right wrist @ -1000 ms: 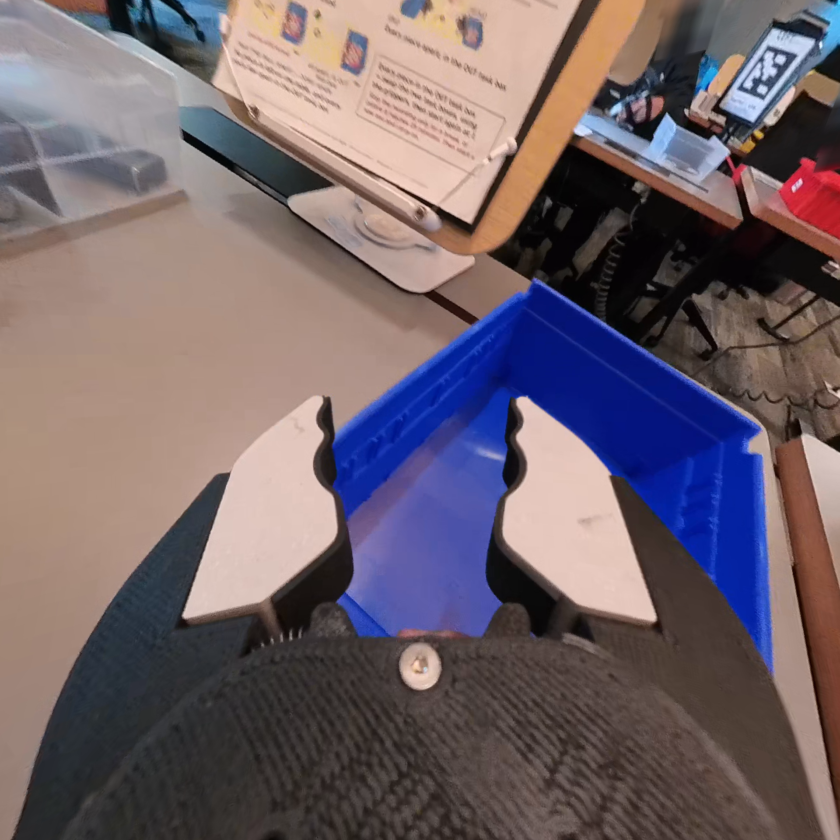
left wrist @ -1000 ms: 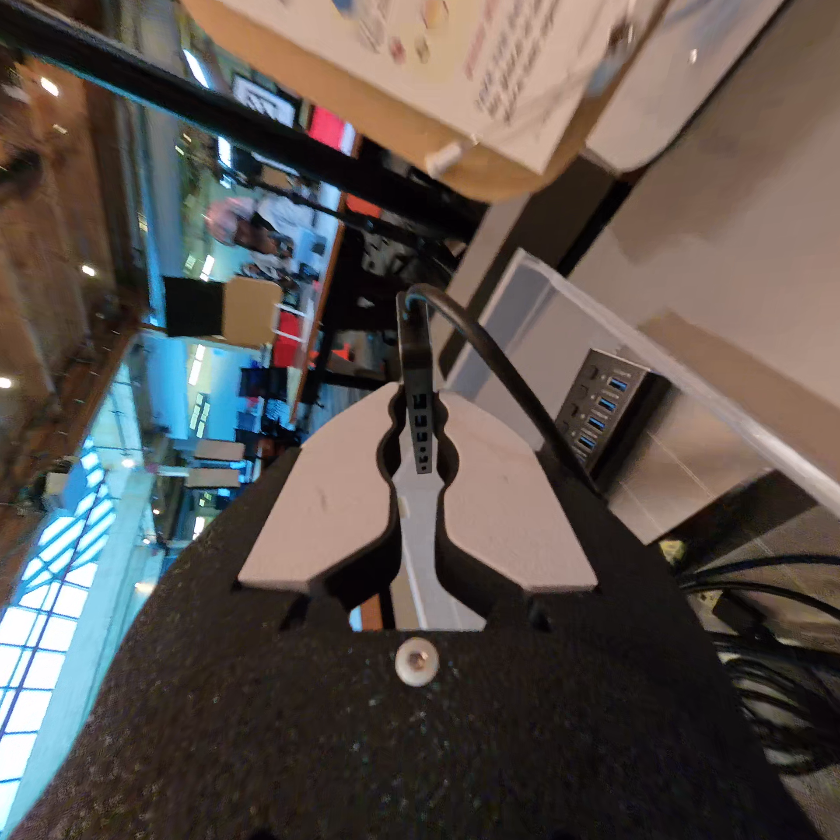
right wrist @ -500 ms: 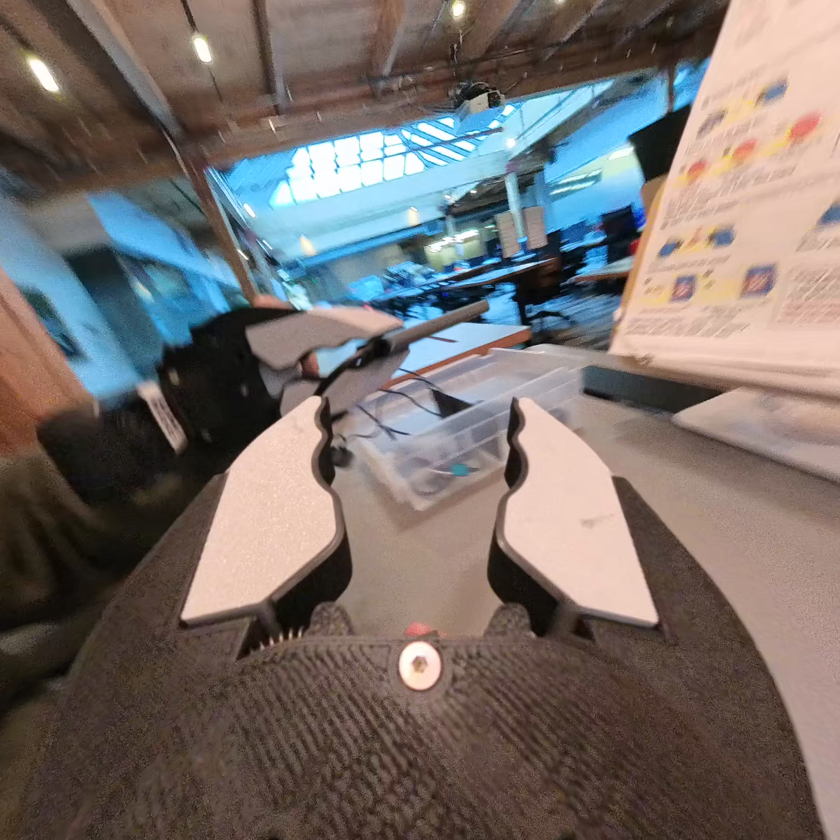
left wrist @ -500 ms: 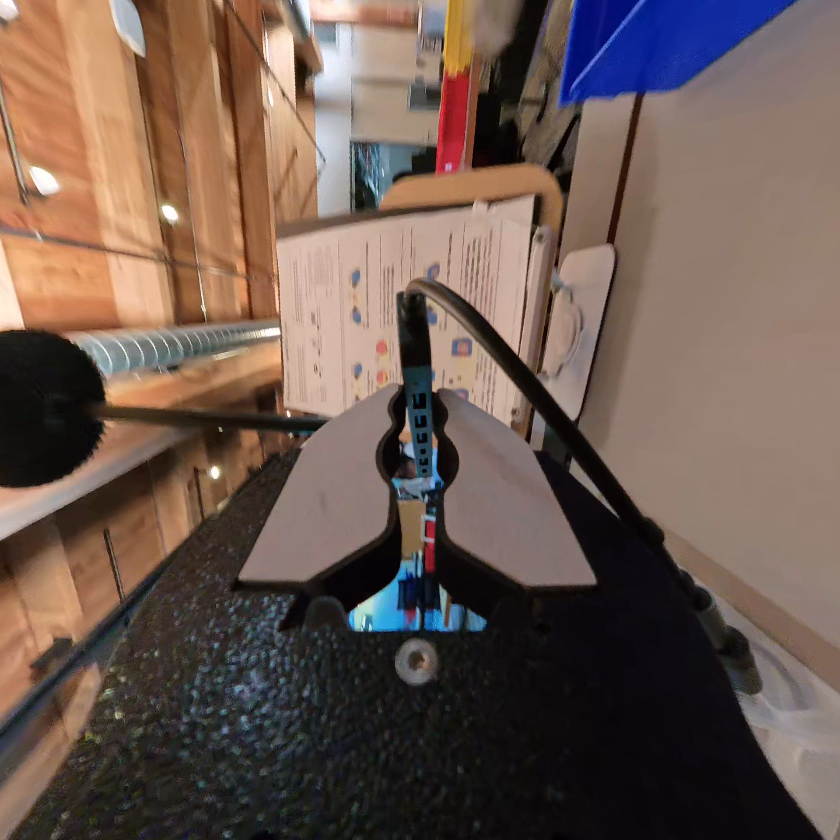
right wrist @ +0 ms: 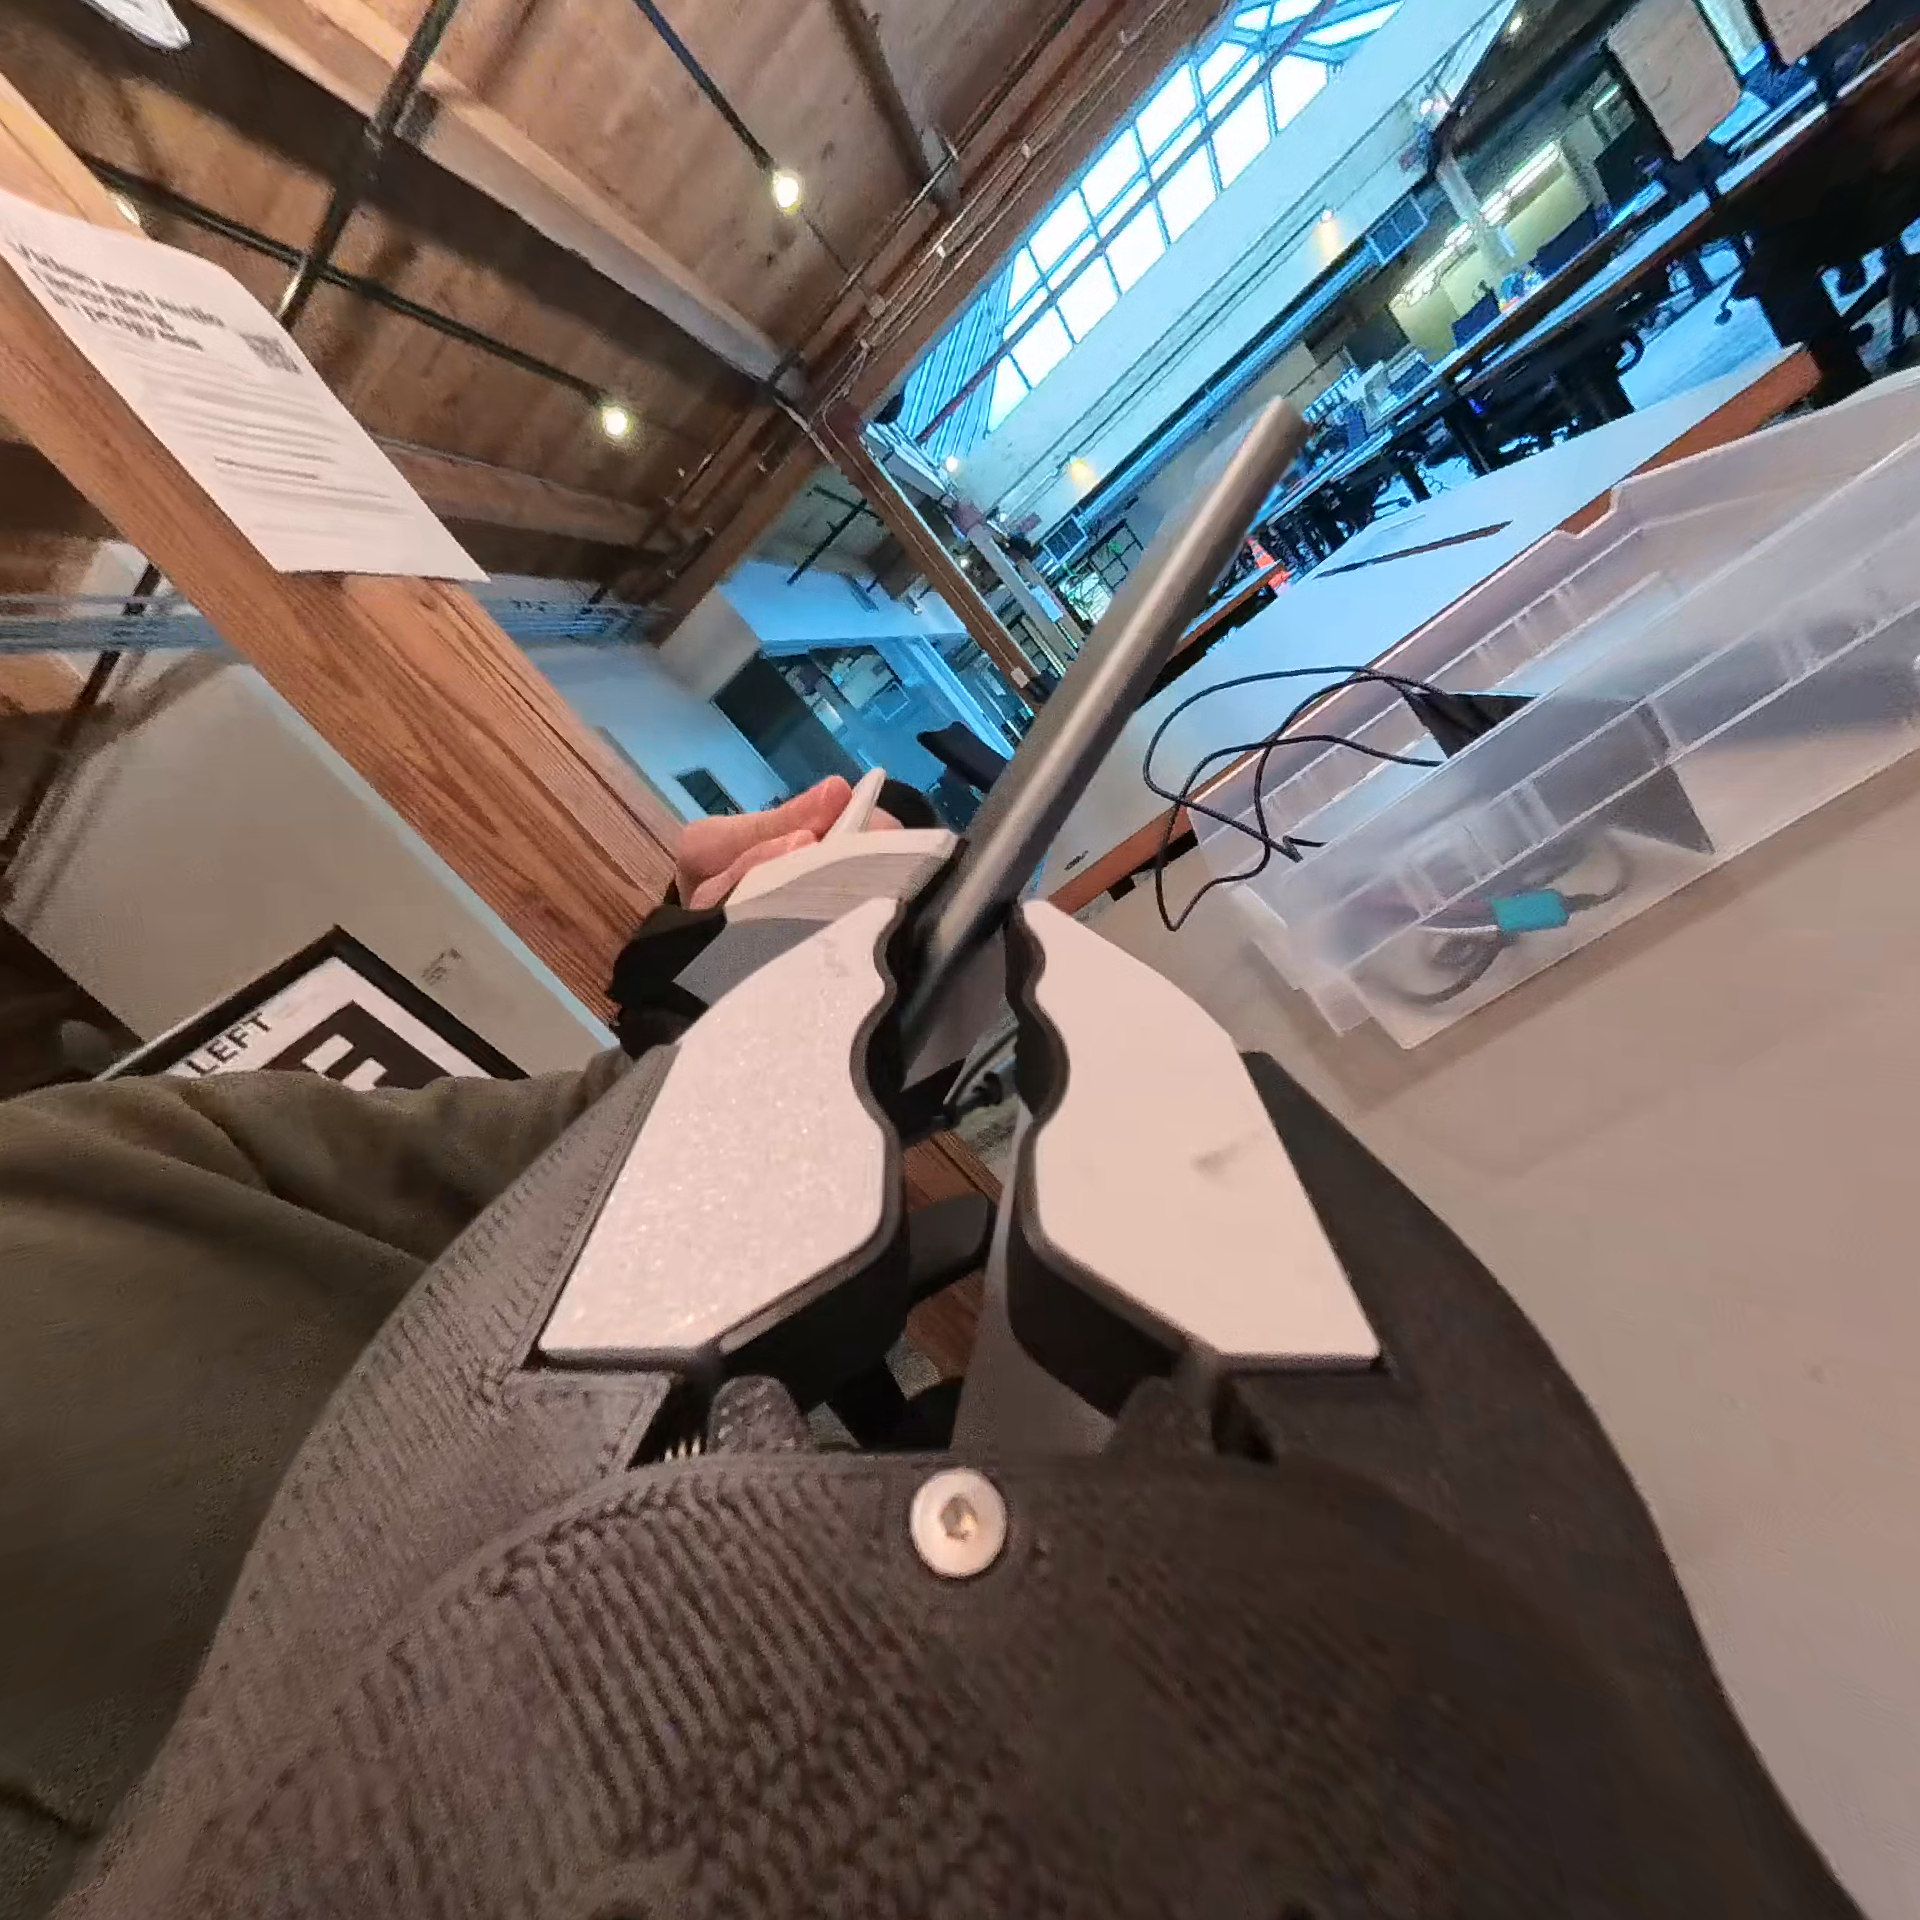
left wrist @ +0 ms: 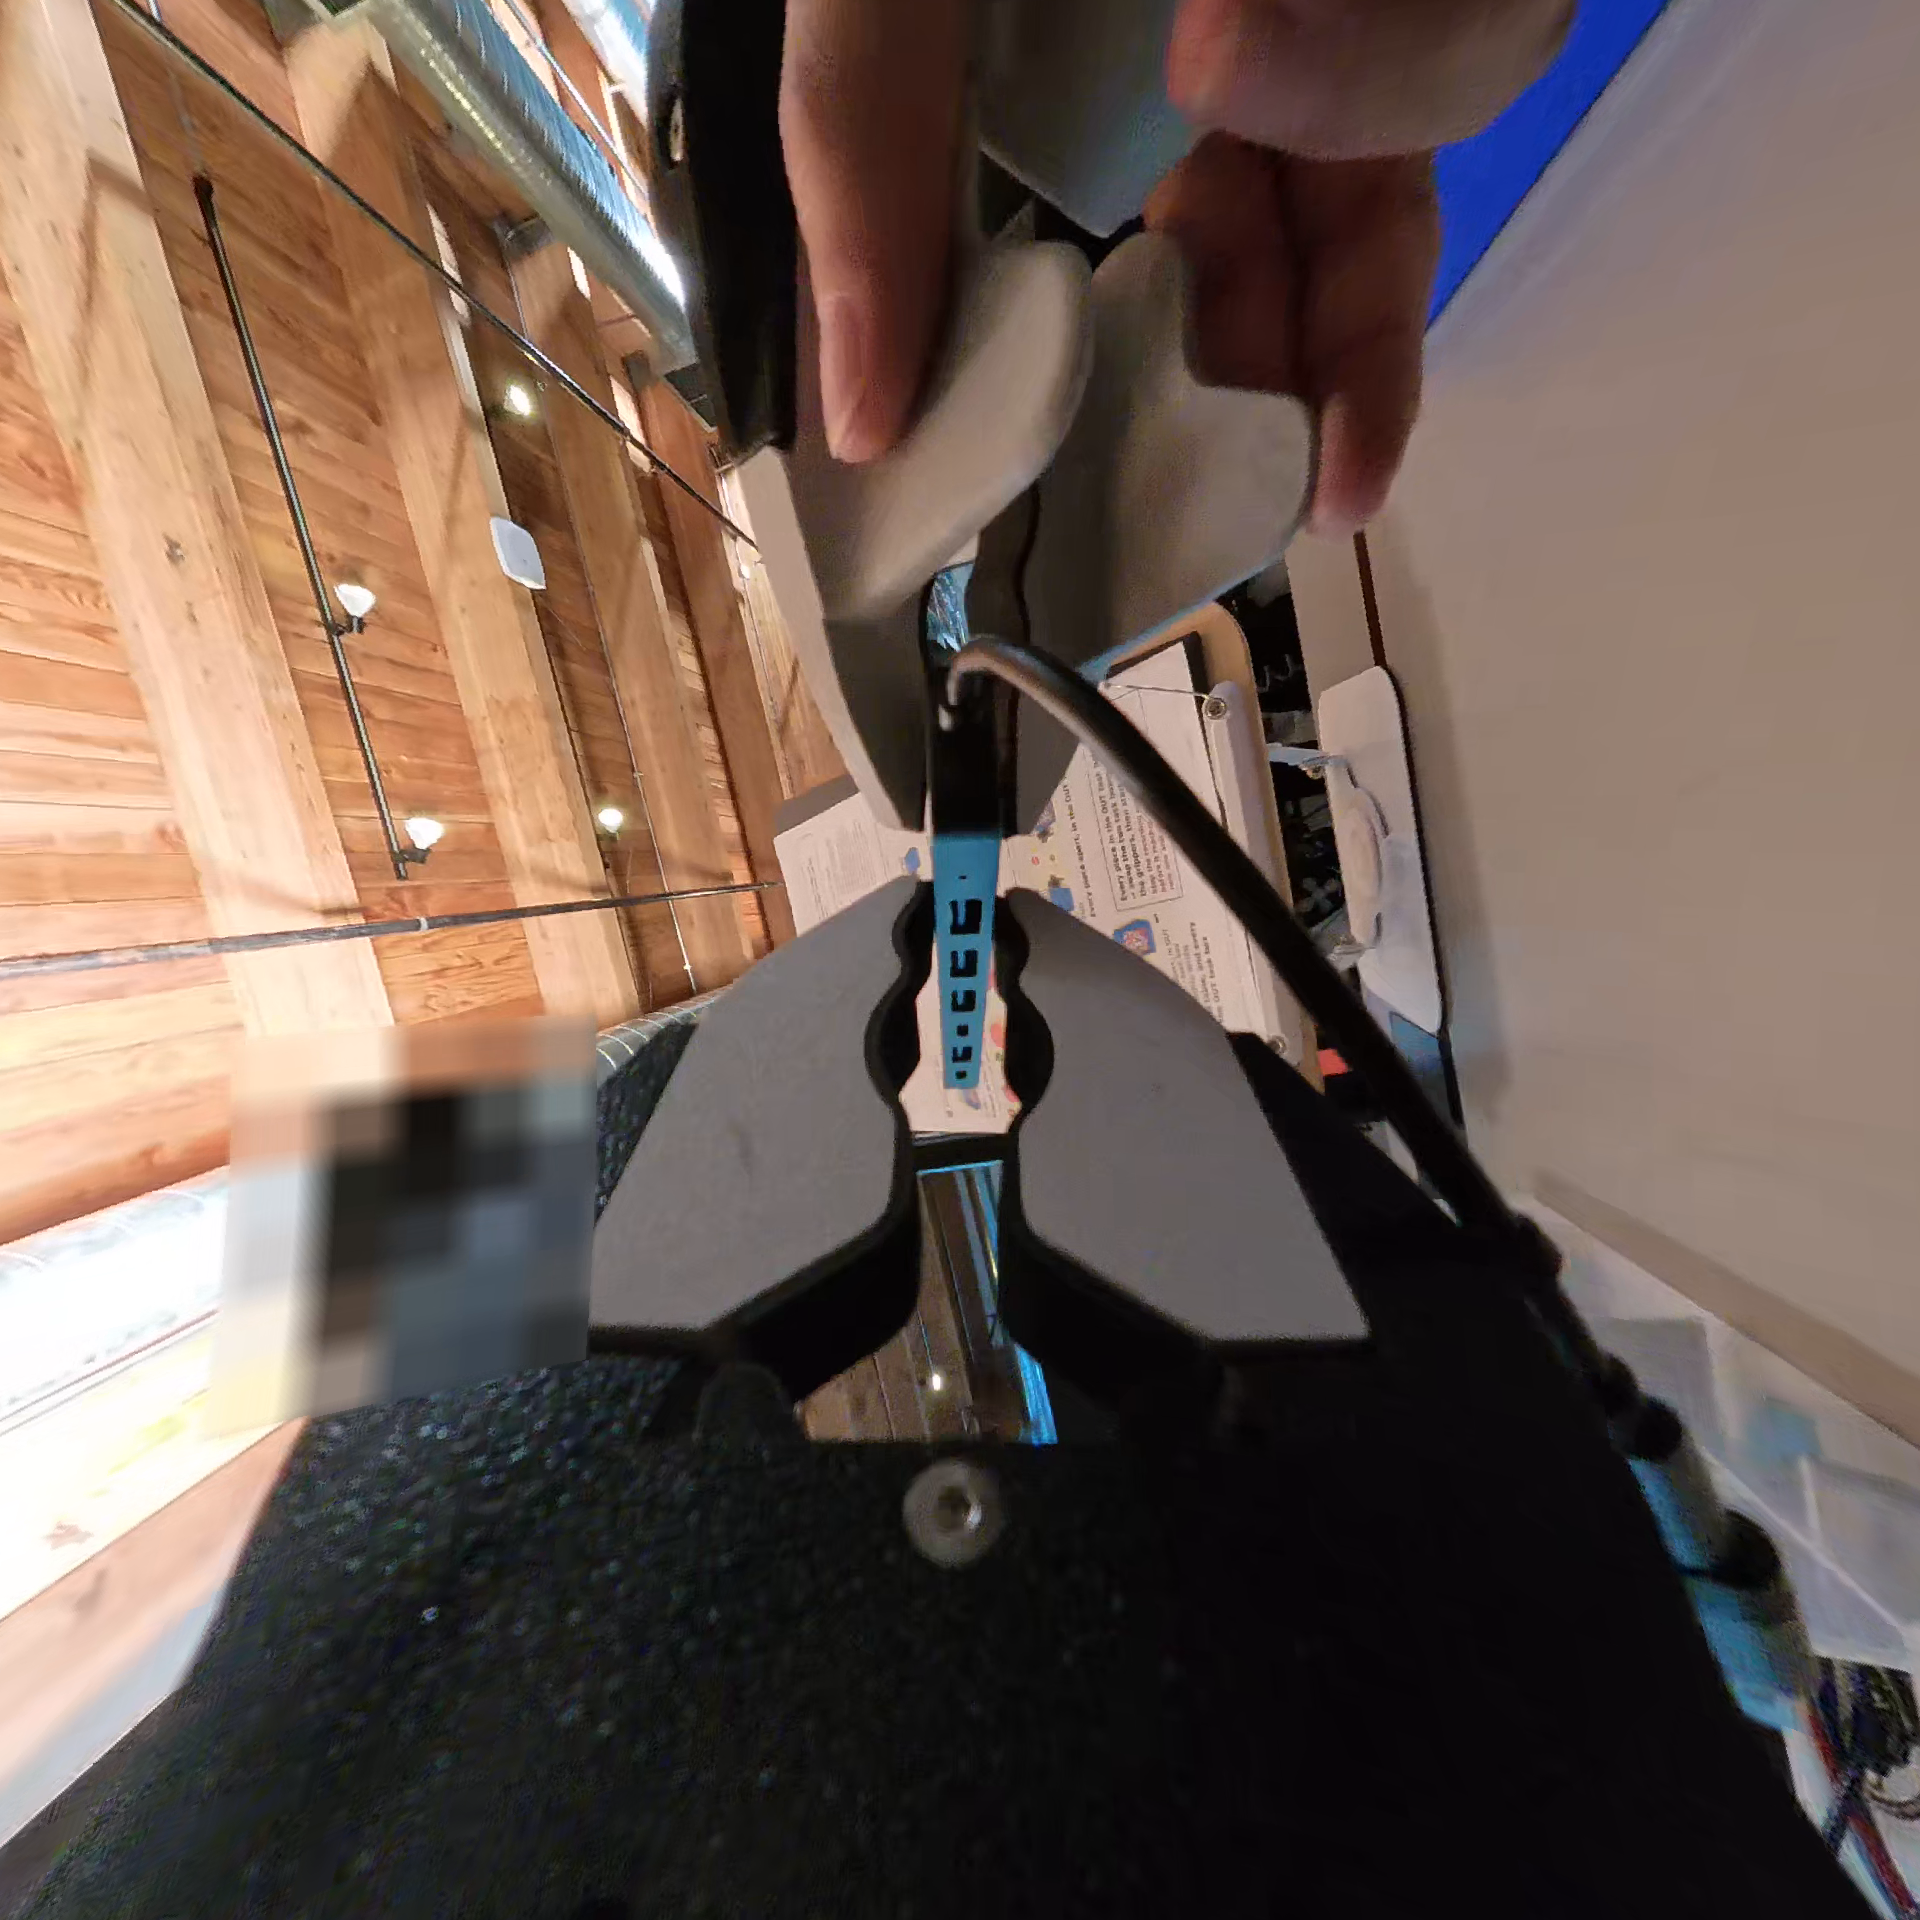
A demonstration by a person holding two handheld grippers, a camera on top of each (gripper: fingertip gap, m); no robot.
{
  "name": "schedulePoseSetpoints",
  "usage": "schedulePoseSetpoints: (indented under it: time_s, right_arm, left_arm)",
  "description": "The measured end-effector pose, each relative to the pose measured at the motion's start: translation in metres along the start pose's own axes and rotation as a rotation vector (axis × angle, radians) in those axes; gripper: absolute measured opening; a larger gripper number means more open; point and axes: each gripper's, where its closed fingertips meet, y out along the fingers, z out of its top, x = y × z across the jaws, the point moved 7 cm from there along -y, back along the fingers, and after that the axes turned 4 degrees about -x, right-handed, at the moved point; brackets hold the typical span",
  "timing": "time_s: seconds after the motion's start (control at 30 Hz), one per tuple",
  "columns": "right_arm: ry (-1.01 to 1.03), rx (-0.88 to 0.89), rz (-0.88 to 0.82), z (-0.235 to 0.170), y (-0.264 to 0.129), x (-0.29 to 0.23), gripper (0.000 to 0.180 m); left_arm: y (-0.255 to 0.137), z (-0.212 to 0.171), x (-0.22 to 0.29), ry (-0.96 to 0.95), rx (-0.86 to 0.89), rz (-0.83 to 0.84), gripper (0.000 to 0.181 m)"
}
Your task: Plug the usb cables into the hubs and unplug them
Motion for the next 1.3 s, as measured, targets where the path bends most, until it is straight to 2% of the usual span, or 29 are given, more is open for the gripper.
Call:
schedulePoseSetpoints:
  time_s: [0.17,0.27,0.33,0.4,0.47,0.5,0.57,0.6,0.67,0.73,0.83,0.93,1.03,1.17,1.23,1.3]
  right_arm:
    - [-0.060,0.068,-0.020,0.005,-0.003,0.006,0.010]
    - [-0.105,0.104,-0.103,0.010,-0.014,0.012,0.010]
    - [-0.139,0.114,-0.130,0.013,-0.019,0.013,0.010]
    - [-0.136,0.131,-0.113,0.016,-0.022,0.012,0.010]
    - [-0.125,0.148,-0.087,0.016,-0.021,0.011,0.010]
    - [-0.116,0.149,-0.068,0.016,-0.020,0.010,0.010]
    - [-0.101,0.157,-0.026,0.014,-0.016,0.008,0.010]
    - [-0.098,0.163,-0.012,0.013,-0.014,0.007,0.010]
    - [-0.107,0.135,-0.011,0.008,-0.009,0.006,0.009]
    - [-0.130,0.109,-0.022,0.004,-0.004,0.006,0.010]
    - [-0.141,0.097,-0.019,0.002,0.001,0.006,0.010]
    - [-0.130,0.105,-0.020,0.000,0.004,0.008,0.010]
    - [-0.088,0.128,0.022,-0.001,0.002,0.011,0.010]
    - [-0.111,0.078,-0.017,0.000,-0.005,0.015,0.012]
    - [-0.198,0.081,-0.120,0.006,-0.013,0.014,0.036]
    - [-0.327,0.043,-0.191,0.009,-0.018,0.009,0.044]
  left_arm:
    - [0.002,-0.004,-0.002,-0.113,-0.042,-0.034,0.016]
    - [0.003,-0.025,-0.011,-0.366,-0.125,-0.112,0.019]
    - [-0.001,-0.038,-0.015,-0.680,-0.169,-0.208,0.022]
    - [-0.009,-0.035,-0.015,-1.205,-0.135,-0.357,0.025]
    - [-0.016,-0.018,-0.006,-1.756,0.019,-0.536,0.027]
    - [-0.017,-0.011,0.000,-1.971,0.113,-0.602,0.026]
    - [-0.012,-0.005,0.019,-2.266,0.205,-0.619,0.022]
    - [-0.008,-0.005,0.029,-2.368,0.202,-0.614,0.023]
    - [-0.002,-0.001,0.038,-2.504,0.310,-0.628,0.023]
    - [0.004,0.003,0.040,-2.579,0.429,-0.645,0.022]
    - [0.010,0.009,0.040,-2.586,0.543,-0.691,0.021]
    - [0.013,0.009,0.041,-2.540,0.575,-0.646,0.012]
    - [0.014,0.009,0.042,-2.485,0.592,-0.604,0.011]
    - [0.011,0.005,0.047,-2.376,0.512,-0.680,0.010]
    - [0.010,0.002,0.048,-2.226,0.417,-0.792,0.010]
    - [0.007,0.002,0.049,-2.028,0.329,-0.940,0.010]
